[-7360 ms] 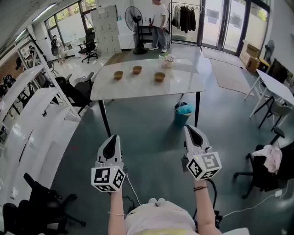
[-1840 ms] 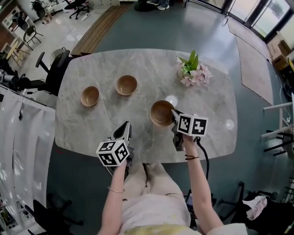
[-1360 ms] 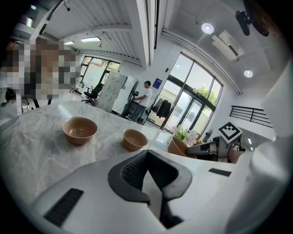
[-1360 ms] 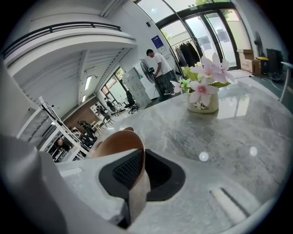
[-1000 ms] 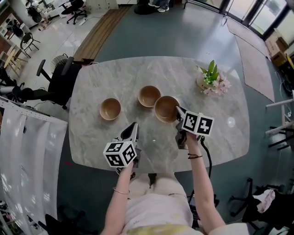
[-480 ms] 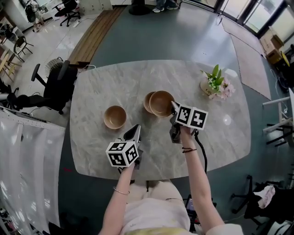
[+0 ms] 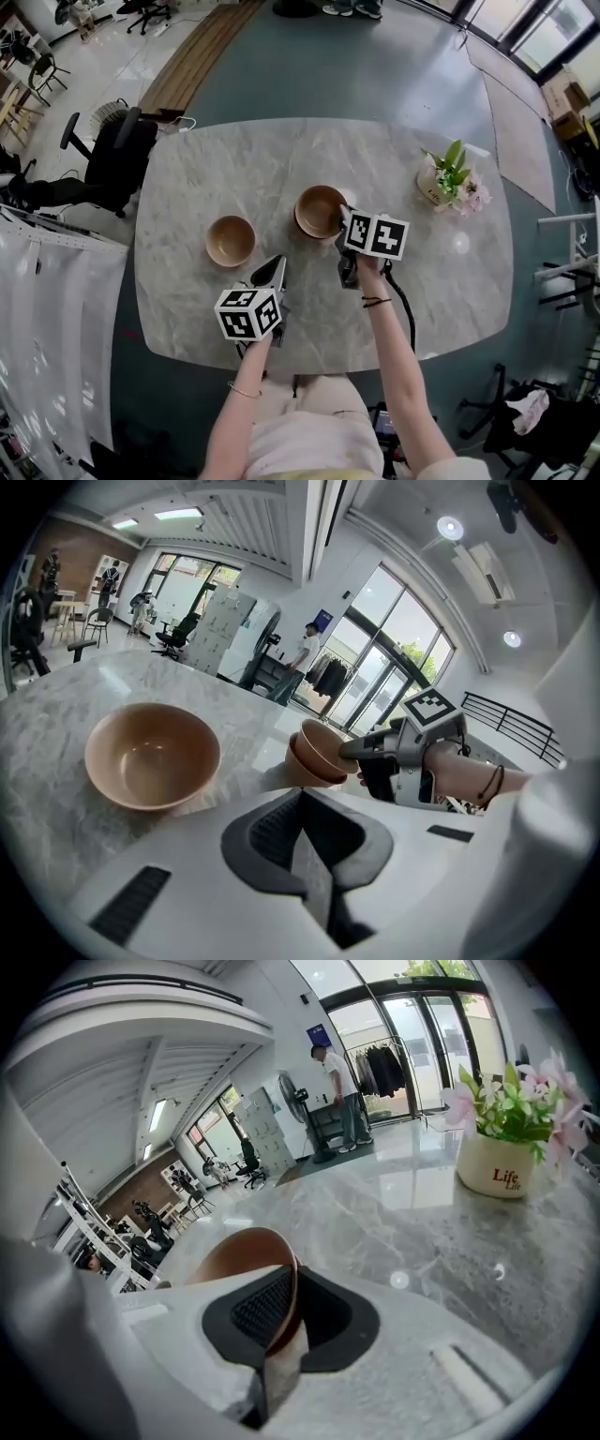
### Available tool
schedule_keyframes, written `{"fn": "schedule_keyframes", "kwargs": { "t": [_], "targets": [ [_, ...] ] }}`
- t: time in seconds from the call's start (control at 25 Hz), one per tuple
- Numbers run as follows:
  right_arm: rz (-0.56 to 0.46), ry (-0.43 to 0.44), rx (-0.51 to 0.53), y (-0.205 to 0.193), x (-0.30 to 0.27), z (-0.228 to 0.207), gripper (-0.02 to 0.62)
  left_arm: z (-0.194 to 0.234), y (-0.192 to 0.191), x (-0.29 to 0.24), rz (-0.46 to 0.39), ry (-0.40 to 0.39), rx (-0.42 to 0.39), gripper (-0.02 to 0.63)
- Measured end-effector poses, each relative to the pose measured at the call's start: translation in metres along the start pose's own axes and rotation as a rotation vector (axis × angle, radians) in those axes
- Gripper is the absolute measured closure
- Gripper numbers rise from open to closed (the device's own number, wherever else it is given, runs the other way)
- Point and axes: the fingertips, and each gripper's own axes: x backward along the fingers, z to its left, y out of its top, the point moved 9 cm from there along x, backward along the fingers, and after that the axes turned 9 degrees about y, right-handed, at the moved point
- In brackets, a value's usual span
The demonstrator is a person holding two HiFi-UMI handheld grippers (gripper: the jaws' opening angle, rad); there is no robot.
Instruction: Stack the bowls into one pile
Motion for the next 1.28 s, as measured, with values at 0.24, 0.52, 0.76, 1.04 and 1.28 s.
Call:
{"fn": "schedule_keyframes", "kwargs": {
  "t": [0.24, 0.52, 0.76, 1.04, 1.28],
  "targets": [
    [0.032, -0.031, 0.114, -0.001, -0.008, 0.007, 0.572, -0.001, -0.003, -0.006, 0.012, 0.013, 0.008, 0.606],
    [0.051, -0.045, 0.213, -0.002, -0.01, 0.014, 0.571, -0.003, -0.006, -0.008, 0.015, 0.026, 0.017, 0.606],
    [0.033, -0.047, 0.282, -0.002, -0.008, 0.021, 0.555, -0.004, -0.006, -0.007, 0.012, 0.033, 0.015, 0.606],
    [0.017, -0.068, 0.337, -0.004, -0.003, 0.025, 0.509, -0.005, -0.005, -0.003, -0.006, 0.04, 0.024, 0.606],
    [-0.003, -0.076, 0.334, -0.006, 0.005, 0.024, 0.46, -0.007, -0.003, 0.002, -0.02, 0.038, 0.025, 0.606]
  ]
}}
